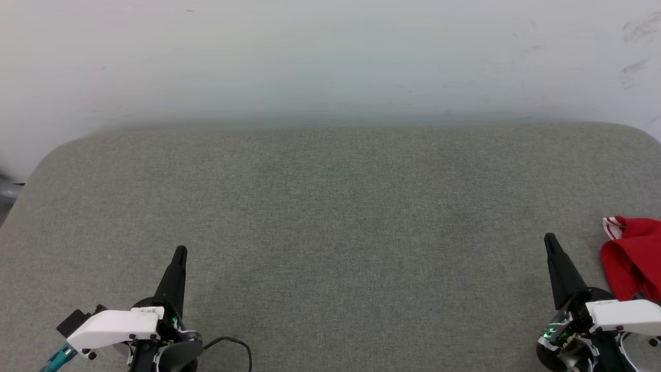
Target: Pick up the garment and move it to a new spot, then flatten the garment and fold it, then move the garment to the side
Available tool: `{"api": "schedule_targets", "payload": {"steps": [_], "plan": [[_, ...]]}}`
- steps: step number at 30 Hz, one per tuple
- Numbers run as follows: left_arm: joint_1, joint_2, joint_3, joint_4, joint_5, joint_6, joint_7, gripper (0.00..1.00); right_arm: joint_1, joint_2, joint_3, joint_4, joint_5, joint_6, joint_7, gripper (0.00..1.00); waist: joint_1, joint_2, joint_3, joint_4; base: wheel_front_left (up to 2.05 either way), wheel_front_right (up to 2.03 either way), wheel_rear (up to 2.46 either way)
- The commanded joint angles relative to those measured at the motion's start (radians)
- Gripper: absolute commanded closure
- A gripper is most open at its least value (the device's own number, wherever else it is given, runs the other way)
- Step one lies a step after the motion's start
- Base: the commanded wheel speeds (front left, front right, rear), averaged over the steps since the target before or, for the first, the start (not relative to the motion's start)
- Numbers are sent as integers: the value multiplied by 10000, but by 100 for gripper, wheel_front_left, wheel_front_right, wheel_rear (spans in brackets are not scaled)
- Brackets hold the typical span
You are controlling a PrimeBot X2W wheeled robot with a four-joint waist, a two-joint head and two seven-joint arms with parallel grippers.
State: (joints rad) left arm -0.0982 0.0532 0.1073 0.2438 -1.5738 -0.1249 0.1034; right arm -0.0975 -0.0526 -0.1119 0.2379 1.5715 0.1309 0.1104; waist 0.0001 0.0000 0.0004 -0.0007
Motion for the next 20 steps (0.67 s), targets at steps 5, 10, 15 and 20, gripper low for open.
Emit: {"api": "schedule_targets", "payload": {"steps": [5,10,15,20], "plan": [[-157,-45,106,27,-393,-86,138,100,-189,42,-32,90,414,-3,52,100,-1,0,23,6,0,0,0],[-157,-48,103,26,-392,-87,153,100,-174,41,-34,92,427,-3,48,100,-1,0,27,7,0,0,0],[-155,-46,101,26,-392,-87,153,100,-174,40,-33,92,427,-3,47,100,-1,0,27,7,0,0,0],[-154,-46,103,24,-391,-87,152,100,-173,38,-28,90,428,-3,47,100,-1,0,27,7,0,0,0]]}}
